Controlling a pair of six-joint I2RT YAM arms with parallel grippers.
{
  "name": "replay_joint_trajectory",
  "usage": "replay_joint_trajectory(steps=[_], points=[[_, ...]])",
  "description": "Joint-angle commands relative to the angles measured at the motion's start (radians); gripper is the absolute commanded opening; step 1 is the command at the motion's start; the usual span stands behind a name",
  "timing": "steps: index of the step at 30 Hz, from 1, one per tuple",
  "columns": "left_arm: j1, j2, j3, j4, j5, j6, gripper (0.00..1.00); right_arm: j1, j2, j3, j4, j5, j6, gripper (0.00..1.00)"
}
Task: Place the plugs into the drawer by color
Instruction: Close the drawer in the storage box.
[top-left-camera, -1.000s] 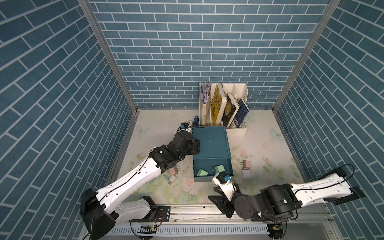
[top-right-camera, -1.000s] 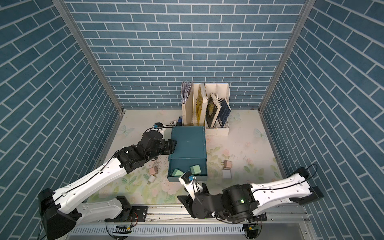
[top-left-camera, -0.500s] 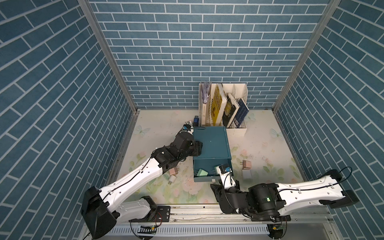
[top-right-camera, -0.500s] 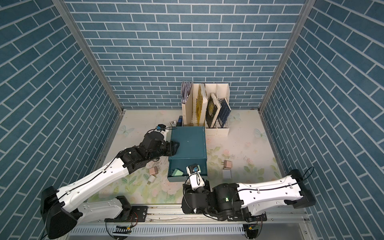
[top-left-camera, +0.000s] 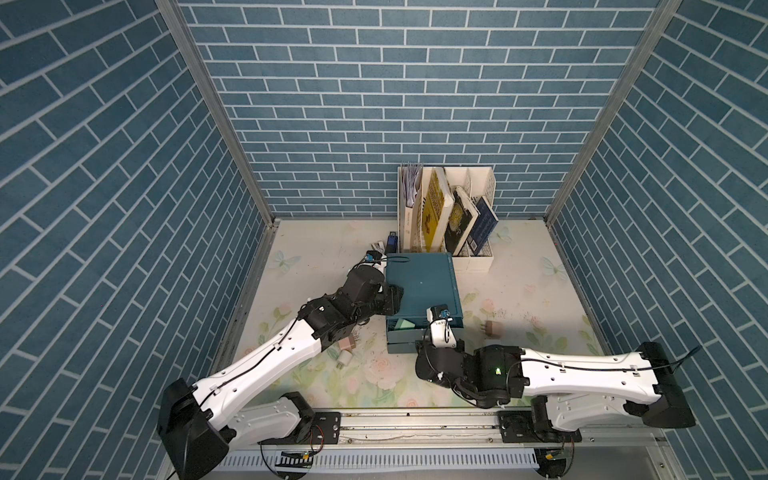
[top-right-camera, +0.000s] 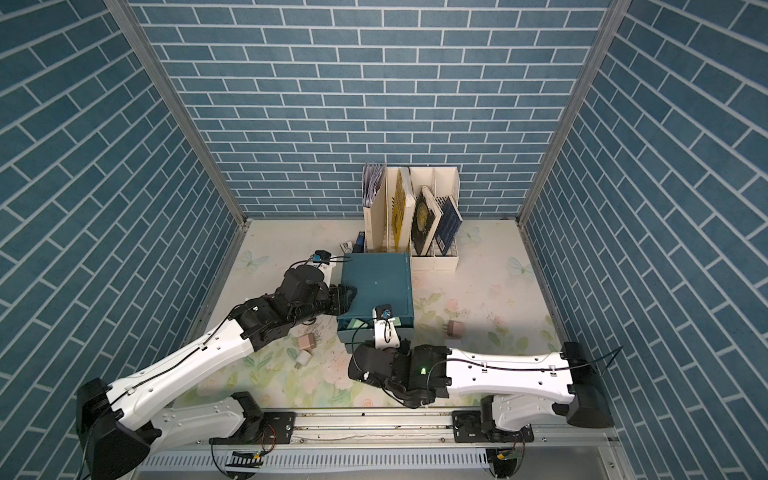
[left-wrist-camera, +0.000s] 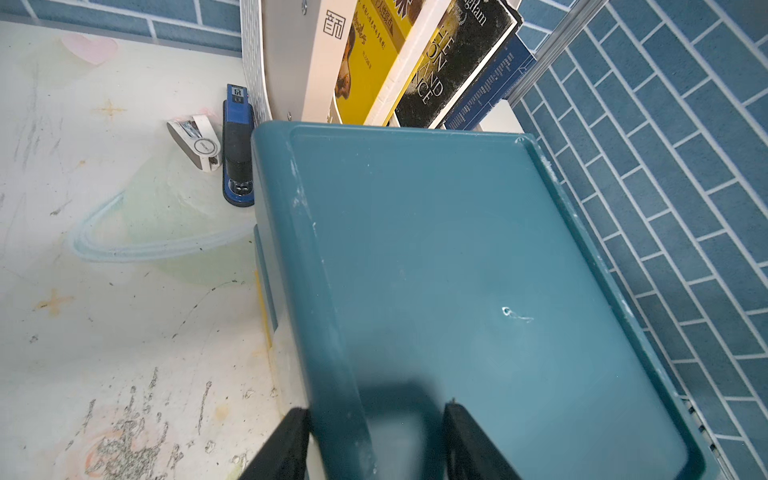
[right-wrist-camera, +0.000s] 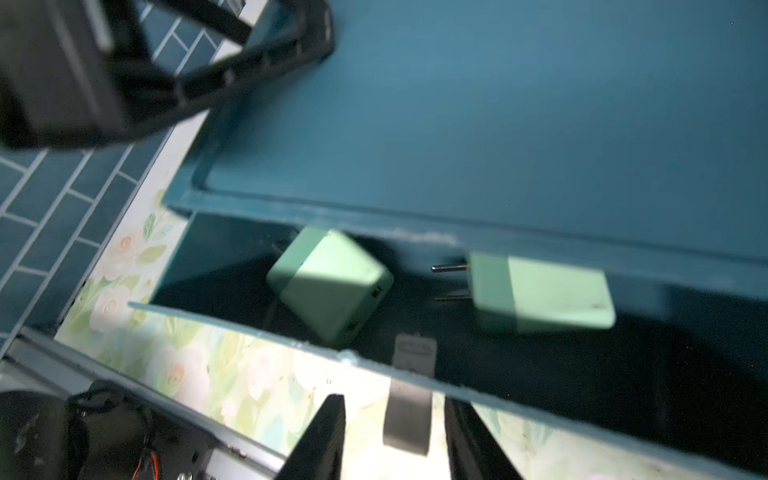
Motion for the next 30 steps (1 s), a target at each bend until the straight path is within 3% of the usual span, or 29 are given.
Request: replay_joint_trajectory(steps=[1,11,23,30], points=[[0.003,-0.02,-0.024,-0.017,0.012,0.024,0.56,-0.056,0.007,0.008,0.079,0.023,-0.077,0.42],[0.003,-0.017,-0.021,-0.021,-0.022,0.037,0.55,-0.171,0.05,0.001,0.161,0.004,-0.153,0.4],[0.003,0.054,0.016,0.048,-0.063,0.084,0.52,-0.175,0.066,-0.04,0.304,-0.098,-0.244,0.39],[0.003,0.079,0.021,0.067,-0.15,0.09,0.51,-0.159,0.07,-0.035,0.371,-0.15,-0.313,0.4]])
